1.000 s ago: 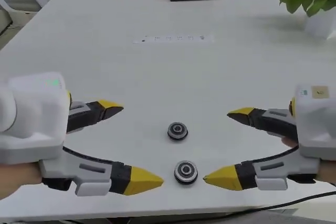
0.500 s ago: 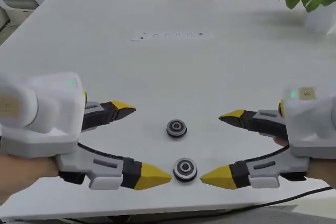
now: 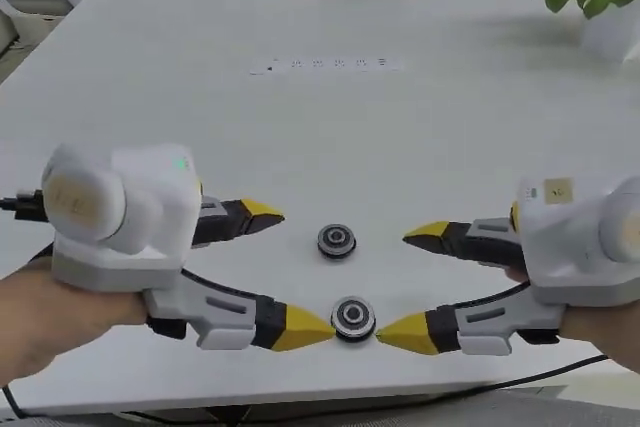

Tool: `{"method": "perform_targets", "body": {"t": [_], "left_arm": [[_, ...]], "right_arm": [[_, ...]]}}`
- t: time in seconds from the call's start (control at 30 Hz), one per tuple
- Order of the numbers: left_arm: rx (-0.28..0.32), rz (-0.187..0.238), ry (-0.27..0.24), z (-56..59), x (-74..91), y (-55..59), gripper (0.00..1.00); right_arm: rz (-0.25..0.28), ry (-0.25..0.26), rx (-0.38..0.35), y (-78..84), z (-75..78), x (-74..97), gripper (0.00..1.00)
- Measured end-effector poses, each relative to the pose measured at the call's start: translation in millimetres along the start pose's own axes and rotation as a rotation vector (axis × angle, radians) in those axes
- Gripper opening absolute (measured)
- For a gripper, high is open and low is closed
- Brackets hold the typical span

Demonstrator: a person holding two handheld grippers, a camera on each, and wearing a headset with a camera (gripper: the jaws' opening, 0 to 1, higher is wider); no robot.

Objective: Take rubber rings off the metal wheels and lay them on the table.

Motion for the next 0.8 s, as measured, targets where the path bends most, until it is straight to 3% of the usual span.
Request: {"method": "perform_targets", "body": {"t": [0.23,0.63,0.8], "left_arm": [[-0.028,-0.017,0.039,0.2,-11.5,5.8,0.63],[-0.007,-0.03,0.072,-2.0,-29.6,10.9,0.47],[-0.012,-0.056,0.078,-3.6,-38.0,15.9,0.45]], "right_arm": [[-0.014,-0.014,0.006,7.9,0.7,-4.7,0.57],[-0.041,-0.047,0.01,19.5,-3.2,-16.0,0.47],[-0.046,-0.054,-0.008,24.8,-2.5,-20.9,0.42]]}}
Point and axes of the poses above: the centre of the closed fingertips' face, and the gripper's own axes: x roughly backward along the fingers, z roughly to its right, y roughly out of its underside, the point moved 9 cm from there along x, roughly backward along the fingers, and after that the axes turned 6 degrees about y, right-handed, at the moved point
